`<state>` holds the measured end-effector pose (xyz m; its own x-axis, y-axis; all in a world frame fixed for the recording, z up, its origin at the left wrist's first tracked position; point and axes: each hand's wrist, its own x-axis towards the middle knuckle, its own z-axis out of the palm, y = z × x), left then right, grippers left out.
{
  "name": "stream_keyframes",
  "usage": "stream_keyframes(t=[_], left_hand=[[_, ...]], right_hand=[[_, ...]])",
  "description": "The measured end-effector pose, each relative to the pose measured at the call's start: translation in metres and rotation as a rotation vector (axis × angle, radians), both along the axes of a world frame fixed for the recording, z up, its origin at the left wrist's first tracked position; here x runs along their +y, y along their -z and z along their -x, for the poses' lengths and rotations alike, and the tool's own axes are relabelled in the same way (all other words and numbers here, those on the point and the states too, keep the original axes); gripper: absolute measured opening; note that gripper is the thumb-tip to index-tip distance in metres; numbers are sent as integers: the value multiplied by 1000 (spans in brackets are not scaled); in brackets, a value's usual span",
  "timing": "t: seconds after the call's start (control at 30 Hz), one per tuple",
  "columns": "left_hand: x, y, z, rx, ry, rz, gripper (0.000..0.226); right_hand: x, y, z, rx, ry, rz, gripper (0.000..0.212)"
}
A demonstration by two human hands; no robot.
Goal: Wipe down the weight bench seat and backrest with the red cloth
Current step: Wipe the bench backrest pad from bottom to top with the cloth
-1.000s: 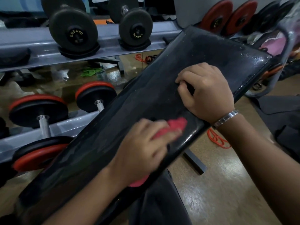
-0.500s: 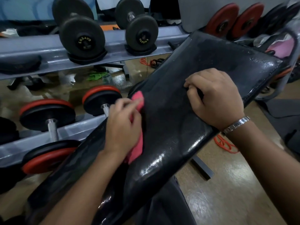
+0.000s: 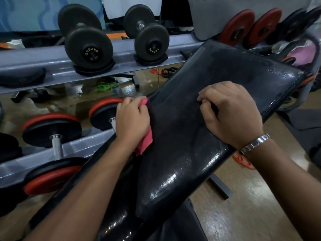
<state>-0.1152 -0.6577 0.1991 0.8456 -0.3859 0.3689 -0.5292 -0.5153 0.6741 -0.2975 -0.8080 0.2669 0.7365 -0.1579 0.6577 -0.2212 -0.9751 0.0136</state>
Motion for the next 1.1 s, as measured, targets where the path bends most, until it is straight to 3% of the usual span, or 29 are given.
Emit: stream_keyframes(t=[0.07, 0.23, 0.47, 0.6, 0.7, 0.93, 1.1], left_hand=[[-10, -5, 7, 2, -10, 17, 40], [16, 8, 27, -253, 306, 101, 42], [-29, -13, -5, -41, 65, 11, 39], [-10, -6, 24, -214, 249, 148, 41], [10, 6, 23, -283, 333, 134, 43], [-38, -19, 4, -74, 38, 38, 42], [-8, -9, 45, -255, 303, 144, 45]], right_hand=[[0, 1, 1, 8, -2, -11, 23], [-2, 0, 2, 15, -10, -31, 23], [-2, -1, 2, 26, 14, -21, 23], [-1, -1, 3, 22, 2, -26, 24], [-1, -1, 2, 10, -6, -20, 22], [-2, 1, 2, -13, -27, -37, 19], [-5, -1, 4, -34, -63, -80, 19]])
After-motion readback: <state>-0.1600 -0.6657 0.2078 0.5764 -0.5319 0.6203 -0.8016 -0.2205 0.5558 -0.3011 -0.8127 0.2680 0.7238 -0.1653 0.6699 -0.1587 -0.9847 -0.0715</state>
